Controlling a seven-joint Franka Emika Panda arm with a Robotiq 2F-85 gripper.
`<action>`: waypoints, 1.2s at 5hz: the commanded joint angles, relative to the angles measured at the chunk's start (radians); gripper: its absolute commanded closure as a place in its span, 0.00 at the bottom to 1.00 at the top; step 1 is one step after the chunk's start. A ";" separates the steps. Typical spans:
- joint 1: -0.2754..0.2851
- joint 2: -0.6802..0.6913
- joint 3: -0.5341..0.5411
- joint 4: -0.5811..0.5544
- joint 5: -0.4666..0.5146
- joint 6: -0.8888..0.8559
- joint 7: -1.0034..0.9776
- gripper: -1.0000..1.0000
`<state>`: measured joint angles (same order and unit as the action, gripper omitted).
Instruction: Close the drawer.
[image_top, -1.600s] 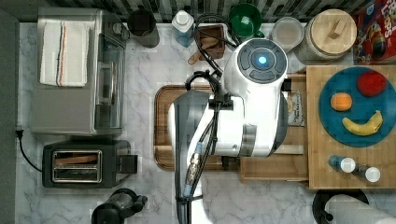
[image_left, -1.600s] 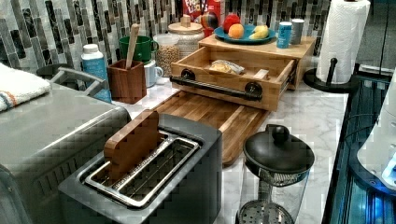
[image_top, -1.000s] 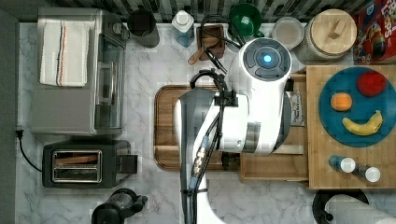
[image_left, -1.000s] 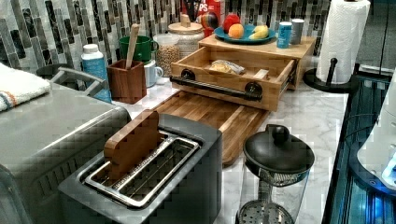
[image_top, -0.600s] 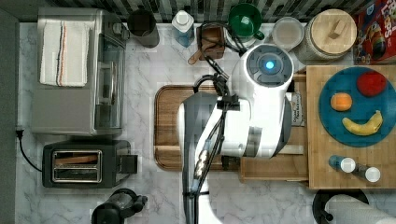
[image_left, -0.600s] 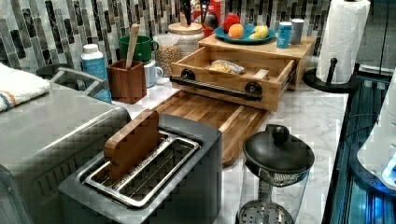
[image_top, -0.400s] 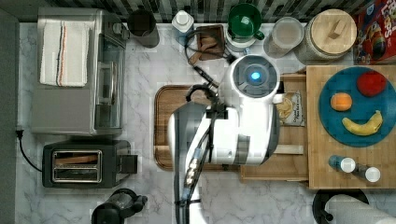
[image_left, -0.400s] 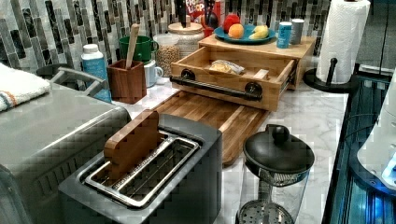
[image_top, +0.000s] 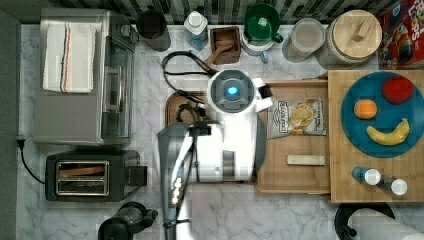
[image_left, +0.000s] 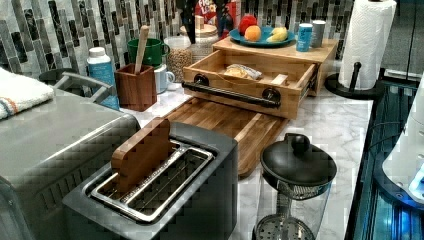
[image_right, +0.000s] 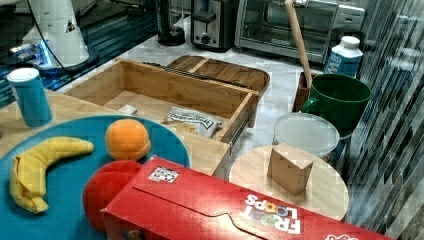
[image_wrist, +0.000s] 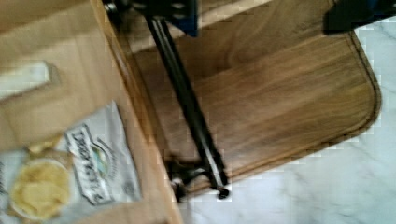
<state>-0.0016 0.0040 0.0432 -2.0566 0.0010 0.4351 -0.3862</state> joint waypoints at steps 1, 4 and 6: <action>0.036 0.051 0.077 -0.049 -0.116 0.131 -0.151 1.00; 0.007 0.159 0.062 -0.120 -0.053 0.263 -0.289 1.00; -0.007 0.148 0.065 -0.165 -0.046 0.302 -0.324 1.00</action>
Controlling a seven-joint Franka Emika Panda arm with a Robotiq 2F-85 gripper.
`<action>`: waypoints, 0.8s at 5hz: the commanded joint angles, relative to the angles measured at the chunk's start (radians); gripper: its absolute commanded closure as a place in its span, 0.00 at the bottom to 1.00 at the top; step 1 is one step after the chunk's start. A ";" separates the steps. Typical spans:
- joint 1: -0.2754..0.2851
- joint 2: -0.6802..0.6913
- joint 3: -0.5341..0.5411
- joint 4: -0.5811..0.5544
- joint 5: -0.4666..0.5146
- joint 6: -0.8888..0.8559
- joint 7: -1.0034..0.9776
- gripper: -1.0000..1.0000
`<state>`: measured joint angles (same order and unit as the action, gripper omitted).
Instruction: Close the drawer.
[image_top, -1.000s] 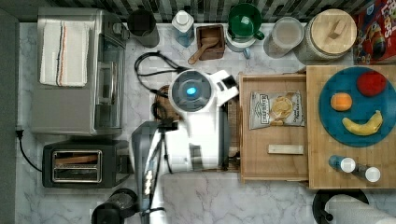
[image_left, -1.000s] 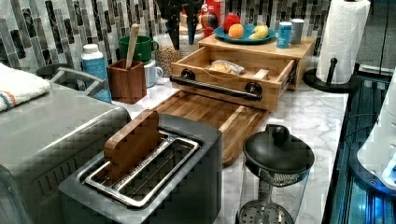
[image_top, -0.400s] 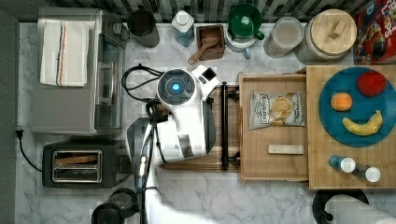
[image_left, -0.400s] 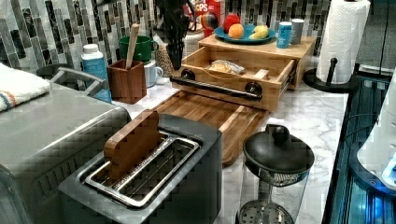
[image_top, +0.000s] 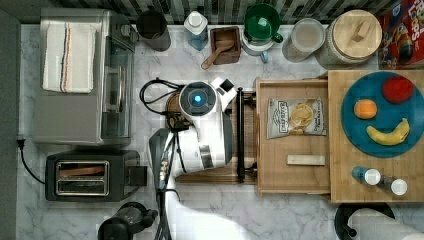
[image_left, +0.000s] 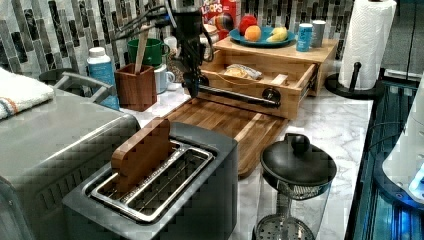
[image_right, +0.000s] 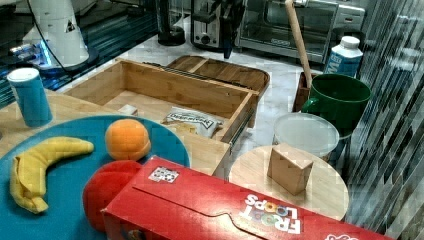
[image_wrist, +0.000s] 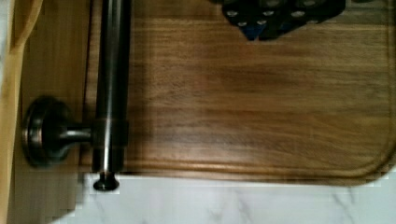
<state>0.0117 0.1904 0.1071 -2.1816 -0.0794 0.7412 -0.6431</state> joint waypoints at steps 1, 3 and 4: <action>-0.060 0.001 0.002 -0.030 0.057 0.038 -0.141 1.00; -0.125 0.019 -0.035 -0.035 0.085 0.106 -0.311 1.00; -0.139 0.034 -0.070 -0.012 0.097 0.071 -0.364 1.00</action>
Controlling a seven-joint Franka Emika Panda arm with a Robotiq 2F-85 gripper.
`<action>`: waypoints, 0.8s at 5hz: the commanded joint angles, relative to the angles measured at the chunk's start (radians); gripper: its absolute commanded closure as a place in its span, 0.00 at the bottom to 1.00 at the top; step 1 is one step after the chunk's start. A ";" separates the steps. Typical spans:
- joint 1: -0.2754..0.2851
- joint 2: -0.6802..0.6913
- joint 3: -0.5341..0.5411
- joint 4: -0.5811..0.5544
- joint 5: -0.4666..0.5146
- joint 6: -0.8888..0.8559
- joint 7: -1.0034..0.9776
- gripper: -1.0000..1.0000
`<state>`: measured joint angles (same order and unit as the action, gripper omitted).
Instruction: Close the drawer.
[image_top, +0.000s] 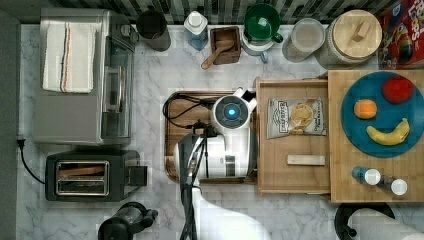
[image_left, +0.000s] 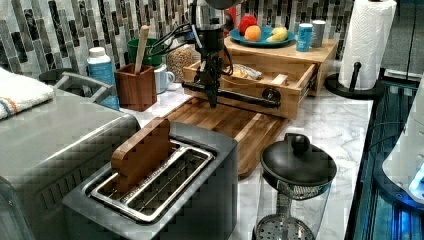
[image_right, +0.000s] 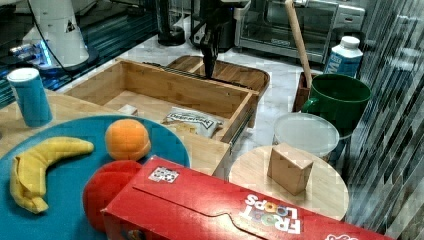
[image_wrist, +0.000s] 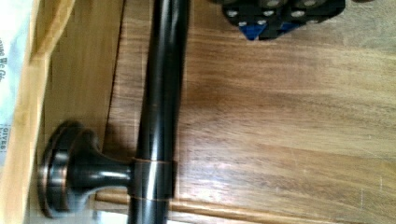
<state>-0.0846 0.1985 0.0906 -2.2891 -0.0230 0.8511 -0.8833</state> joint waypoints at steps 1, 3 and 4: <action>-0.103 0.045 -0.040 0.113 0.044 -0.047 -0.151 1.00; -0.201 0.056 -0.072 0.157 0.042 -0.061 -0.251 1.00; -0.253 0.099 -0.096 0.225 0.031 -0.083 -0.351 1.00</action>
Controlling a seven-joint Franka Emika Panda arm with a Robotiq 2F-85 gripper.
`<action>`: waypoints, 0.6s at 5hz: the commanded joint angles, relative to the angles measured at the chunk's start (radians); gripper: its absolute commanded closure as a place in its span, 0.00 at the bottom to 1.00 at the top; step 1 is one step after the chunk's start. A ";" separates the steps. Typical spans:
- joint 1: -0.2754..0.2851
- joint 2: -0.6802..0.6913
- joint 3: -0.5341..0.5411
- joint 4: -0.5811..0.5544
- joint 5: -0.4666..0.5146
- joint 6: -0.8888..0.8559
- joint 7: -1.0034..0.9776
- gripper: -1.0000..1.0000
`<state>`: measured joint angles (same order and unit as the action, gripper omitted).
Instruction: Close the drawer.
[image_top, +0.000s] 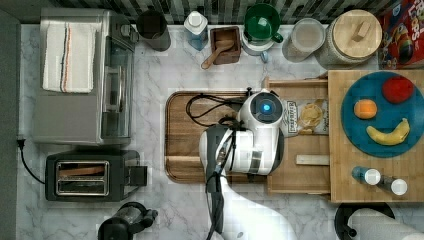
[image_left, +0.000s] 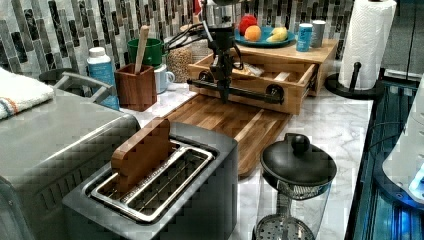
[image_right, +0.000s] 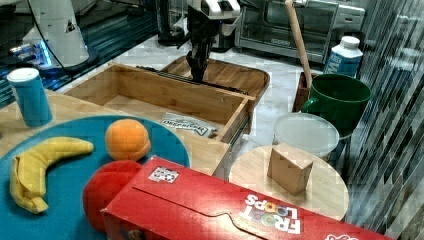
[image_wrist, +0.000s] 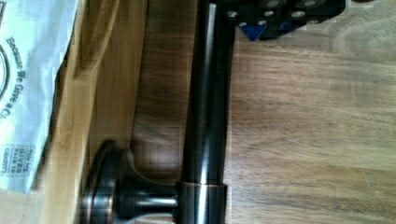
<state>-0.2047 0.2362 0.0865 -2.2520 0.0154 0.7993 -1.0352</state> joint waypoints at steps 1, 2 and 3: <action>-0.179 0.125 -0.117 0.289 -0.008 -0.082 -0.270 1.00; -0.232 0.167 -0.135 0.352 0.004 -0.084 -0.348 1.00; -0.280 0.216 -0.161 0.441 0.026 -0.107 -0.431 1.00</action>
<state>-0.3472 0.4131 0.0128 -1.9932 0.0188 0.6641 -1.3389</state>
